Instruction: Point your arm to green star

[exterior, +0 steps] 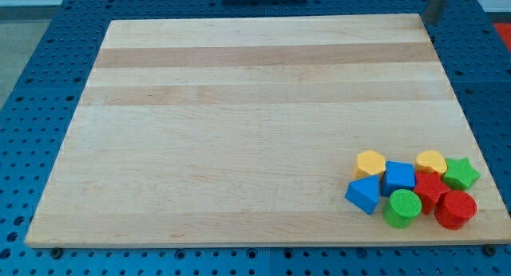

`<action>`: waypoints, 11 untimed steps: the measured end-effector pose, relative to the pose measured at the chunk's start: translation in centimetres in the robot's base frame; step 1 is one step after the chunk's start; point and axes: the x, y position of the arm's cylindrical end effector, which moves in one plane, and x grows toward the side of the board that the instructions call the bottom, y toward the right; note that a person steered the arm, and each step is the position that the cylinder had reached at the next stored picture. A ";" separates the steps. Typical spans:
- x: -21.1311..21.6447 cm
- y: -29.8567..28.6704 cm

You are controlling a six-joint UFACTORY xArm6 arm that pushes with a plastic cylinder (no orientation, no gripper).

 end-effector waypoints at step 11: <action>24.8 2.0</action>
